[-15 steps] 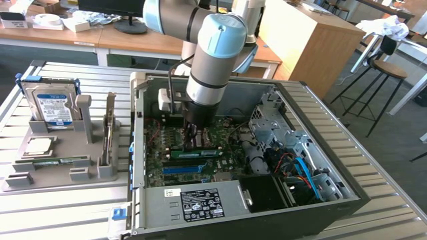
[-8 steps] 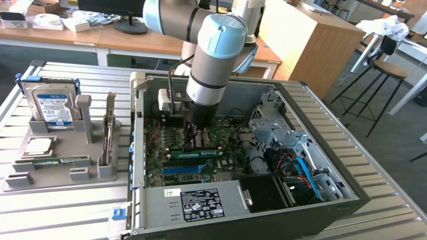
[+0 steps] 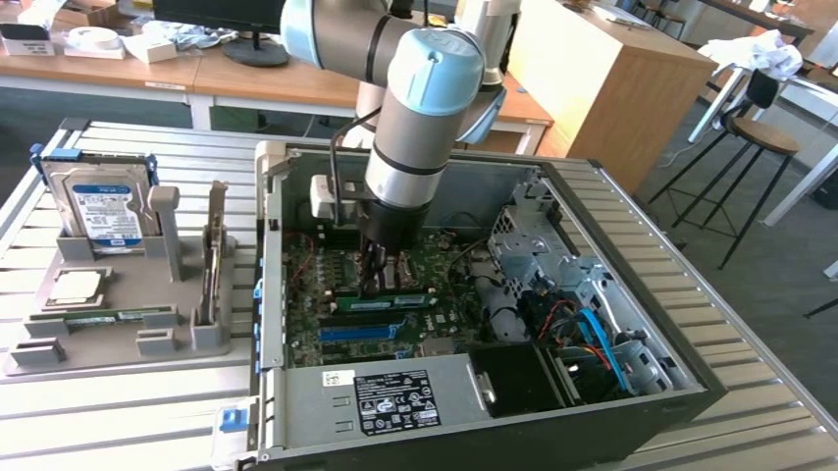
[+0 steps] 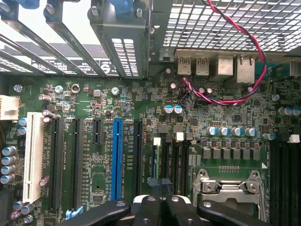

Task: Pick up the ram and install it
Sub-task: 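Press down the ram until it locks into place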

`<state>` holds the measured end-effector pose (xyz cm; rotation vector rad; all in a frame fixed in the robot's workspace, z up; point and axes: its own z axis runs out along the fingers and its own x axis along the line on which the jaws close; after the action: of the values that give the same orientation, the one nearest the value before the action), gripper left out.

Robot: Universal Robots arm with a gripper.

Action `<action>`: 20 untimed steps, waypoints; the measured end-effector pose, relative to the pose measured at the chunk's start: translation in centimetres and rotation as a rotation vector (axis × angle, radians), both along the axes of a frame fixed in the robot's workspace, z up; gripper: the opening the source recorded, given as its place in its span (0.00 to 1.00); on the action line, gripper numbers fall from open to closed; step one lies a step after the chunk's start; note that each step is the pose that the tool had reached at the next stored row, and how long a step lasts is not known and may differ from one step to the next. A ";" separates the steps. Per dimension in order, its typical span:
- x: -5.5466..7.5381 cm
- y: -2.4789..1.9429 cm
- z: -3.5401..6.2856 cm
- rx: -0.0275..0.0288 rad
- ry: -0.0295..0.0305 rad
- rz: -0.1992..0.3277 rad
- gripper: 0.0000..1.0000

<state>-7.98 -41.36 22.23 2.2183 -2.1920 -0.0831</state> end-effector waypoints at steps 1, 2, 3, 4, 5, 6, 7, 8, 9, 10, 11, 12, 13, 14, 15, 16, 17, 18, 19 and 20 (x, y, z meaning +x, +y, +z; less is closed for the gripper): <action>0.0 0.00 0.00 0.0000 0.0000 0.000 0.10; 0.0 0.00 -0.01 0.0001 0.0000 0.000 0.10; 0.0 0.00 -0.01 0.0002 -0.0001 0.000 0.10; 0.0 0.00 -0.02 0.0003 -0.0002 0.000 0.10; 0.0 0.00 -0.02 0.0003 -0.0002 0.000 0.10; 0.0 0.00 -0.02 0.0003 -0.0002 0.000 0.10; 0.0 0.00 -0.02 0.0002 -0.0001 0.000 0.10; 0.0 0.00 -0.03 0.0002 -0.0001 0.000 0.10; 0.0 0.00 -0.04 0.0001 0.0000 0.000 0.10; 0.0 0.00 -0.06 0.0000 -0.0001 0.000 0.10; 0.0 0.00 -0.06 0.0000 0.0000 0.000 0.10; 0.0 0.00 -0.06 0.0001 -0.0001 0.000 0.10; 0.0 0.00 -0.07 0.0002 -0.0001 0.000 0.10; 0.0 0.00 -0.07 0.0003 -0.0001 0.000 0.10; 0.0 0.01 -0.07 0.0004 -0.0002 0.000 0.10; 0.0 0.01 -0.04 0.0006 -0.0003 0.000 0.10; 0.0 0.02 0.02 0.0014 -0.0005 0.000 0.10; 0.0 0.03 0.11 0.0022 -0.0012 0.000 0.10; 0.0 0.02 0.29 0.0012 0.0000 0.000 0.10; 0.0 0.00 0.51 0.0002 0.0010 0.000 0.10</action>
<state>-7.97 -41.36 22.74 2.2180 -2.1916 -0.0844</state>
